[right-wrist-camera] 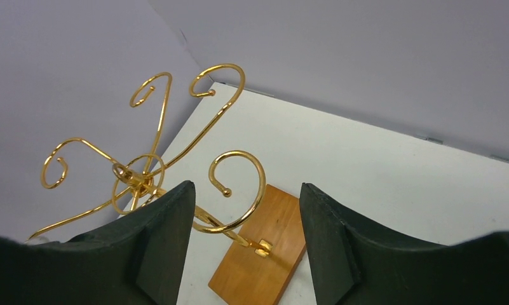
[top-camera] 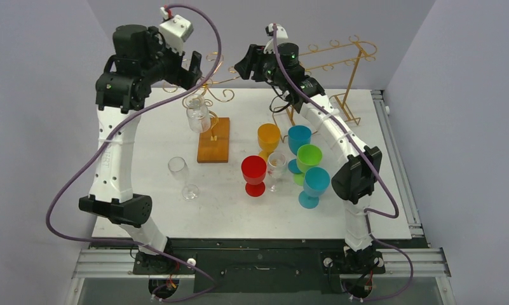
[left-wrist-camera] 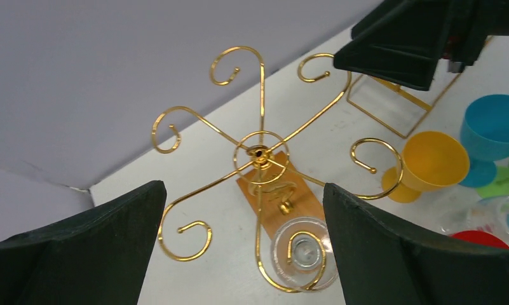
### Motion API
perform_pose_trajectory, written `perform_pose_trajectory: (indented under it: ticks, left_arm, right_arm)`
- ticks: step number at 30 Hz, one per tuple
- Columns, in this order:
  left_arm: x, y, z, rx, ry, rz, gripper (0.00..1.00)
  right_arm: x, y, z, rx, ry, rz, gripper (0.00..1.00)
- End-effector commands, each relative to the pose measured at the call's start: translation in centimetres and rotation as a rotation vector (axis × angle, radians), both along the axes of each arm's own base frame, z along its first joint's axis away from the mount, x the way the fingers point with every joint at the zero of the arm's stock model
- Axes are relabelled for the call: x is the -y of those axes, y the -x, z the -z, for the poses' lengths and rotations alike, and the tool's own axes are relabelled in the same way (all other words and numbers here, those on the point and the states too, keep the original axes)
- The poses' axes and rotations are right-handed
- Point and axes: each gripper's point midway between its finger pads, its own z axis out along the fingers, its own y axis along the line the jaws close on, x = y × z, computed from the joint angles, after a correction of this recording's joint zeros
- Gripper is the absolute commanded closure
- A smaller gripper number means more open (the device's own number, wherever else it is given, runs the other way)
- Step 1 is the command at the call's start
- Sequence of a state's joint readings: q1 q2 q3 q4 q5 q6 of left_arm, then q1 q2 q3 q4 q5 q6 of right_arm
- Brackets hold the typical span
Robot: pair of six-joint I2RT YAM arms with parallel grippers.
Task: Place the wine glass upside down on the wine glass rack
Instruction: Adjust the wine rack at the center of the board.
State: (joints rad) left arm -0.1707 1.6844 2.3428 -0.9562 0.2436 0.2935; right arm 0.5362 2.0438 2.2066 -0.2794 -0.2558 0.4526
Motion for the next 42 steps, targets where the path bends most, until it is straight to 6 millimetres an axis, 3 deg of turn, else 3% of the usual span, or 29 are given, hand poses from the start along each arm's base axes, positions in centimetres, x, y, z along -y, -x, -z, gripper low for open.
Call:
perform_pose_trajectory:
  ticks: [1,8,14,19,24,31,37,42]
  left_arm:
    - [2.5,-0.6,3.7,-0.119,0.046,0.016,0.10]
    - [3.1,-2.5,5.4,-0.129,0.078,-0.039,0.17]
    - [3.3,-3.8,7.1,-0.156,0.061,-0.057,0.25]
    - [3.3,-4.5,8.6,-0.181,0.044,-0.063,0.36]
    - [3.3,-4.6,9.5,-0.199,0.022,-0.055,0.49]
    - [3.2,-4.9,9.4,-0.201,0.007,-0.058,0.59]
    - [2.7,-5.7,9.3,-0.178,-0.034,-0.070,0.63]
    - [1.1,-7.0,9.7,-0.166,-0.075,-0.112,0.64]
  right_arm:
    - [-0.6,-0.6,-2.6,0.053,-0.092,-0.014,0.43]
    - [-1.2,-1.3,-1.2,0.024,-0.116,-0.029,0.50]
    - [-1.4,-1.1,-0.3,0.004,-0.137,-0.043,0.75]
    - [-1.3,-0.8,0.6,-0.009,-0.135,-0.041,0.89]
    - [-1.2,-0.2,1.1,-0.018,-0.128,-0.039,0.94]
    - [-1.6,1.4,1.9,-0.024,-0.103,-0.029,1.00]
    - [-2.6,3.4,2.4,-0.029,-0.097,-0.043,1.00]
    - [-3.3,4.8,3.5,-0.052,-0.082,-0.053,1.00]
